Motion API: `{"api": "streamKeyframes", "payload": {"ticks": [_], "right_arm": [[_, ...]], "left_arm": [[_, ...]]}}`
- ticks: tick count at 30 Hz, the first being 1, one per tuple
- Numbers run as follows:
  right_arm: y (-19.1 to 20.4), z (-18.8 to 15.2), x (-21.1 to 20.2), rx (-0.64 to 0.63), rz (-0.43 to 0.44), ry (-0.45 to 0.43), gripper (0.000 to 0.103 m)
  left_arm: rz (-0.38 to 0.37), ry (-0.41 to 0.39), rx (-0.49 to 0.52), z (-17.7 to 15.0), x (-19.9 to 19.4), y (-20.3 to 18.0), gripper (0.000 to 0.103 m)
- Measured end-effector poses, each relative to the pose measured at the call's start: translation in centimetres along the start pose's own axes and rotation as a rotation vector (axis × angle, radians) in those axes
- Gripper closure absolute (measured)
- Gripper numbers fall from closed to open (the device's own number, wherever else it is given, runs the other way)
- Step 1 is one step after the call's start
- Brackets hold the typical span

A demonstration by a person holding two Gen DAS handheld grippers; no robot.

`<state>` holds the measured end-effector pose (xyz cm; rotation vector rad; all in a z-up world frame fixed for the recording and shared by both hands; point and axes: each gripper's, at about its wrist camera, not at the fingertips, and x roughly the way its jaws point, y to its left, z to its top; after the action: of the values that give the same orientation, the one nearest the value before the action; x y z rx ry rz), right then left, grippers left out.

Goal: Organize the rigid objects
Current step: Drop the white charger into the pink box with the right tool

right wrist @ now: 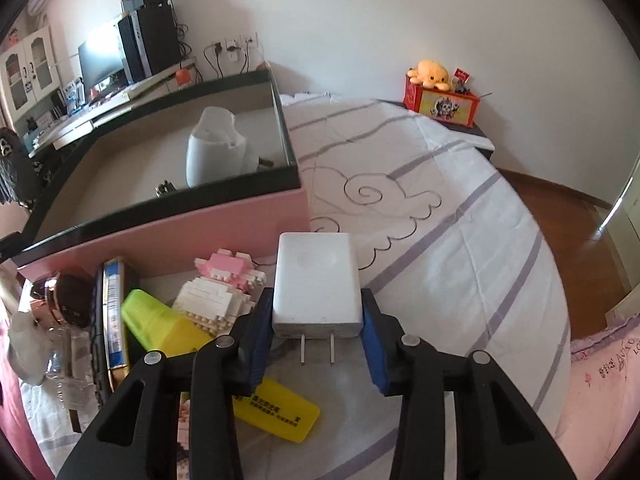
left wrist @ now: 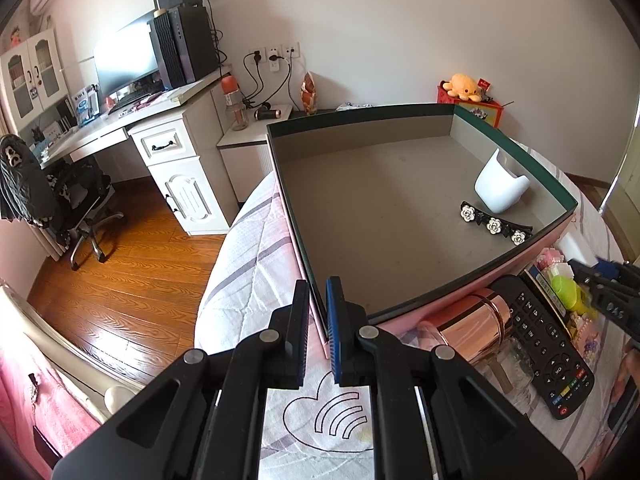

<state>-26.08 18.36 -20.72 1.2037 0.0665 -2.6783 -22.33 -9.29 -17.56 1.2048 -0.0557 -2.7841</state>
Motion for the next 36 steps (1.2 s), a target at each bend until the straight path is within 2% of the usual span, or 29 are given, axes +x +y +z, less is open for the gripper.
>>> {"api": "streamKeyframes", "payload": {"ticks": [4, 9, 17, 26, 36], "right_arm": [[0.7, 1.0, -2.3, -0.010, 0.001, -0.060, 0.062], [3.9, 3.4, -4.1, -0.070, 0.041, -0.132, 0.062], [8.2, 5.9, -1.1, -0.145, 0.100, -0.101, 0.062], [10.1, 5.5, 1.2, -0.177, 0.117, -0.068, 0.061], [9.0, 4.9, -1.5, -0.153, 0.094, -0.114, 0.054]], "left_arm": [[-0.005, 0.000, -0.002, 0.0, 0.2, -0.1, 0.095], [-0.006, -0.003, -0.004, -0.1, 0.2, -0.1, 0.096], [-0.008, -0.004, -0.005, -0.1, 0.3, -0.1, 0.096], [-0.003, -0.003, 0.000, -0.2, 0.3, 0.0, 0.096], [-0.001, -0.003, -0.001, -0.3, 0.3, -0.1, 0.096]]}}
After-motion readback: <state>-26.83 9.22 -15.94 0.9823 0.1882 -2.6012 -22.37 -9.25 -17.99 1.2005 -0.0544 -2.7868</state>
